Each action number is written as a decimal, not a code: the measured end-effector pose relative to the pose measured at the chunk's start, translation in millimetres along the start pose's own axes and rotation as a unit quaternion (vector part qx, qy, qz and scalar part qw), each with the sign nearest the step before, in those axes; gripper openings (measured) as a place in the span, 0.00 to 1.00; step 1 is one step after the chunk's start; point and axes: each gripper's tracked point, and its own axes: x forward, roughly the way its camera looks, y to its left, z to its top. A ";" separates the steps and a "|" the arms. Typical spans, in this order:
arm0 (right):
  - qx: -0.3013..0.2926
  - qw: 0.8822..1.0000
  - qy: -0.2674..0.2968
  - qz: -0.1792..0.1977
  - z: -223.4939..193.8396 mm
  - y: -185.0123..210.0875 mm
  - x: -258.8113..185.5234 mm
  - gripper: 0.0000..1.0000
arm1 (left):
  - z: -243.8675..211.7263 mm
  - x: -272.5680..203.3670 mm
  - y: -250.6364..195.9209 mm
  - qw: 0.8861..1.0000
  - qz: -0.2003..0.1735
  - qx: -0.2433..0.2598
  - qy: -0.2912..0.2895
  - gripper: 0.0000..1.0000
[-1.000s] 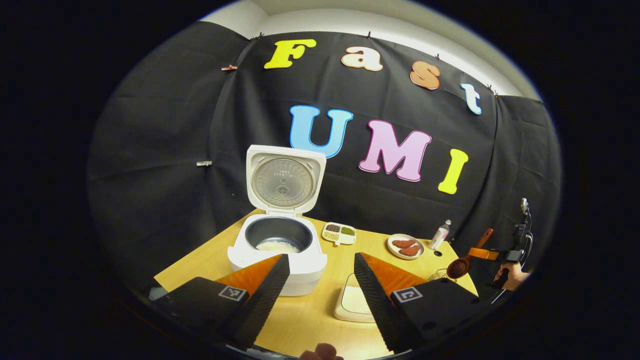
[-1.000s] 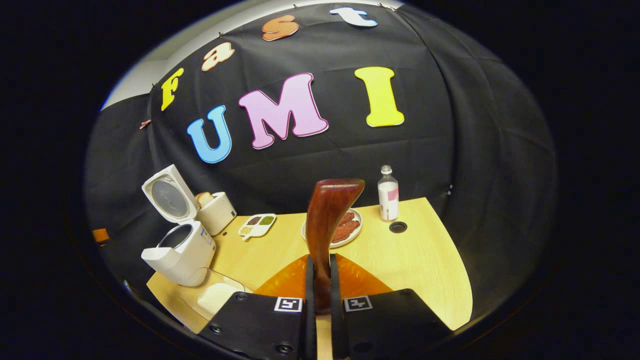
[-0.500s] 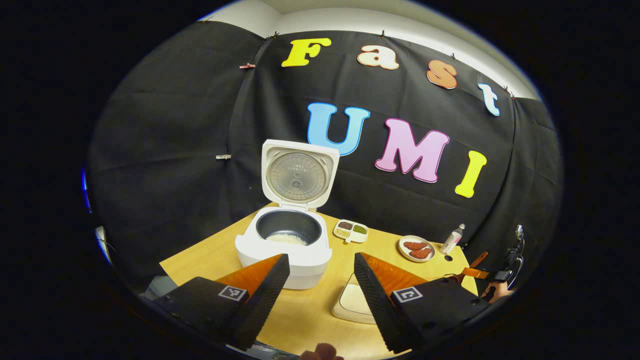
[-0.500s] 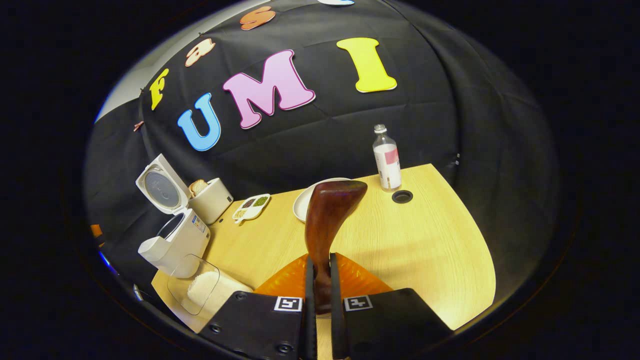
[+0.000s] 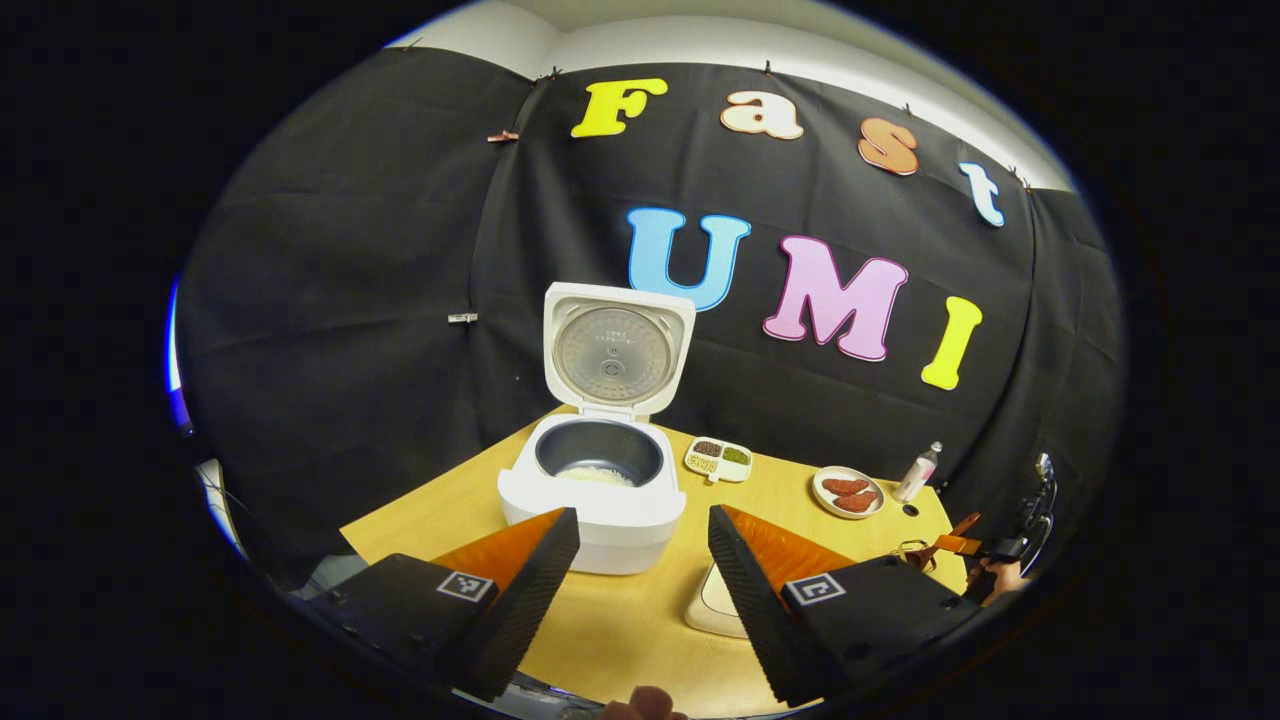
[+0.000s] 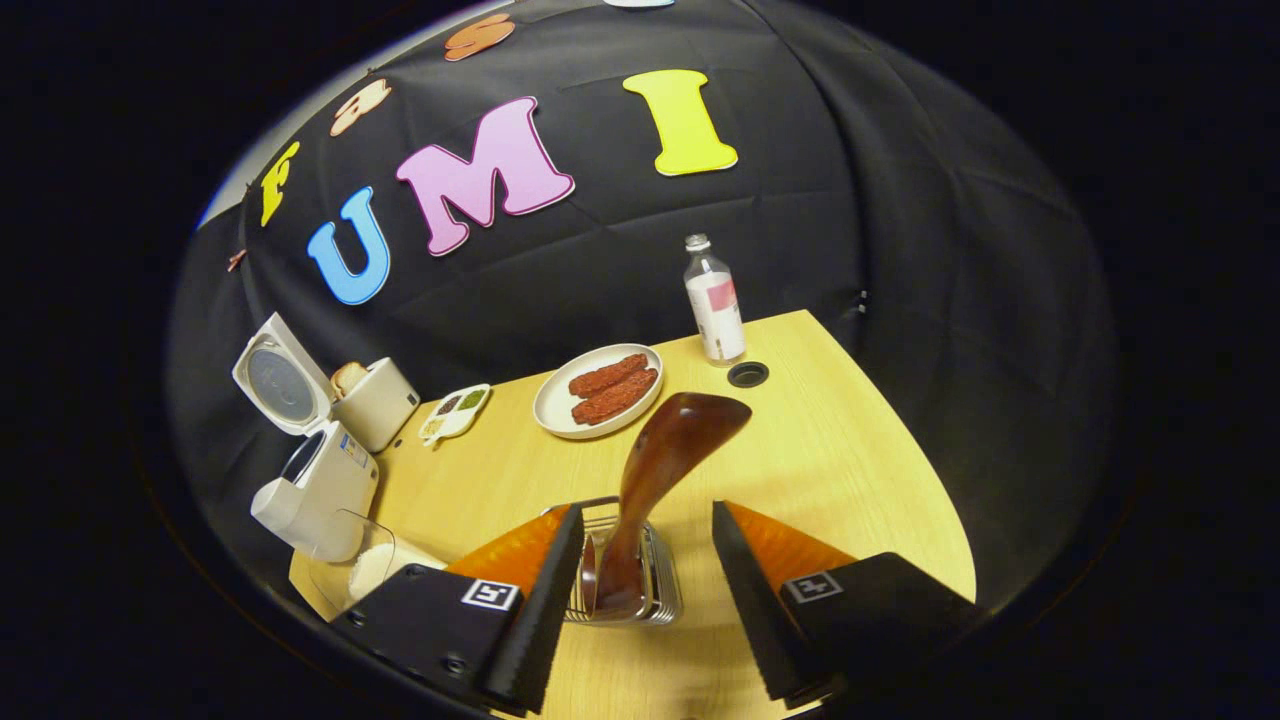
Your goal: Close the left gripper, press the button to open the rice cooker; take a wooden spoon from the chopstick holder with the right hand, scoop a spoonful of rice and pour it into the rice cooker, then put the wooden spoon back into the chopstick holder.
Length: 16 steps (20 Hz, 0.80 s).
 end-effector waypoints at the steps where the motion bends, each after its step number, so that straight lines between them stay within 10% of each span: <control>1: -0.007 1.000 -0.002 -0.011 1.3 -2.3 -7.3 0.84 | 4.7 1.5 1.6 1.000 -0.003 0.005 -0.003 0.90; 5: -0.029 0.998 -0.024 -0.051 12.4 0.3 -48.9 0.98 | 21.4 8.4 7.1 0.999 -0.023 0.022 -0.015 0.90; 16: -0.084 0.985 -0.115 -0.096 57.6 77.6 -164.6 0.98 | 109.5 51.4 38.5 0.992 -0.055 0.053 -0.097 0.94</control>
